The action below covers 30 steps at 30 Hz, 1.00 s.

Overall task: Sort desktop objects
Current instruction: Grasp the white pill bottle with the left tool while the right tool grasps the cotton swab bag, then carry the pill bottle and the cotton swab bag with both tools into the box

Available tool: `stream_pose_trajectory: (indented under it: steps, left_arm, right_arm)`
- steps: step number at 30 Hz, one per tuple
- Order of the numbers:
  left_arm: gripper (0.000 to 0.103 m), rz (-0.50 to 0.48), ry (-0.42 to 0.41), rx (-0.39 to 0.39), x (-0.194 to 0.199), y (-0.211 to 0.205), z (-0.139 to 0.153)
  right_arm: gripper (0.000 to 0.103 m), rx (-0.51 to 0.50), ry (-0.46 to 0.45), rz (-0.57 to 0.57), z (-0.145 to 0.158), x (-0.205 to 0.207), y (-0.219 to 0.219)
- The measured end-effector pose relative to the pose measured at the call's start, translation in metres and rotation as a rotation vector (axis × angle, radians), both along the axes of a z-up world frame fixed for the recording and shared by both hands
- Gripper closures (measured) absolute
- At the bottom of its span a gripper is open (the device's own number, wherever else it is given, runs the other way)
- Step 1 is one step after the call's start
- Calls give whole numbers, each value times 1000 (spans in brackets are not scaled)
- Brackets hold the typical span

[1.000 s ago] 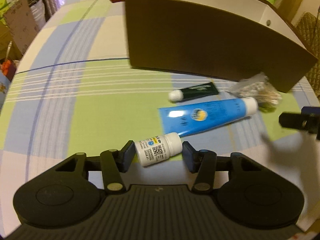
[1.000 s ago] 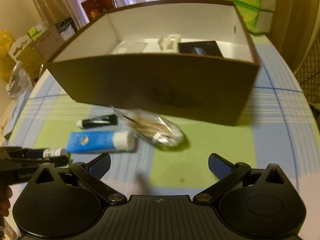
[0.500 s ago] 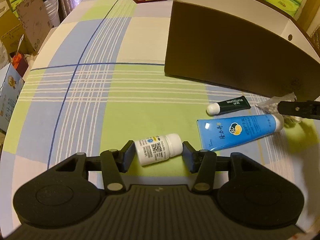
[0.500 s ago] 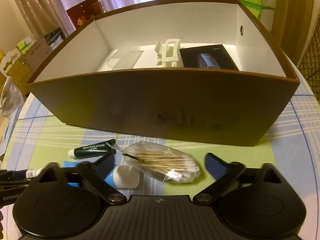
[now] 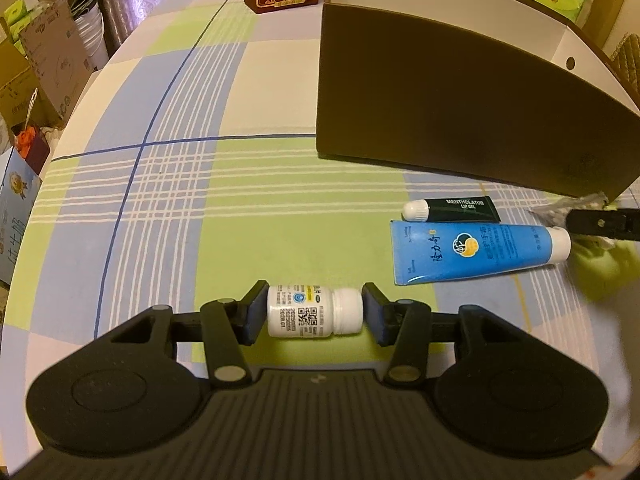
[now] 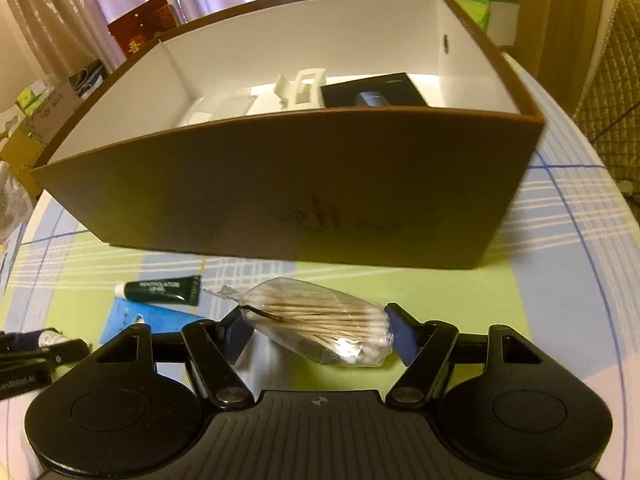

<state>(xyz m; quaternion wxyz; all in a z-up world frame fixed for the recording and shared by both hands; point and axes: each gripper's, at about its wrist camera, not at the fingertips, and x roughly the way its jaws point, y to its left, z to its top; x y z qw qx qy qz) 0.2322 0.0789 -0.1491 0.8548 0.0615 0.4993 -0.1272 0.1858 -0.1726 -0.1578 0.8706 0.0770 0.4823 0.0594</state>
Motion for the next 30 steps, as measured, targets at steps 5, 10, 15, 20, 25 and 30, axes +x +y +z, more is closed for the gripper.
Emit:
stream_pose_trajectory:
  steps: [5,10,15,20,25,30]
  left_arm:
    - [58,4,-6,3,-1,0,0]
    - [57,0,-24,13,-2,-2,-1]
    - [62,-32,-41,8,-5,0,-1]
    - [62,-57,-44,11,-15,5,0]
    - [62,-77,-31,11,-26,7,2]
    - [62,-88,-22,3,-34,7,8]
  right_arm:
    - [35,-22,4,-17,2,-10,-12]
    - [35,-54,-3,-24,5,-20,-22]
    - [35,-63,3,-28,6,-28,-30]
    - [35,-81,2,-10,7,-38,-32]
    - [35,-89,4,16,8,-44,-29]
    - [35,-96,-13,54,13,-48,-22]
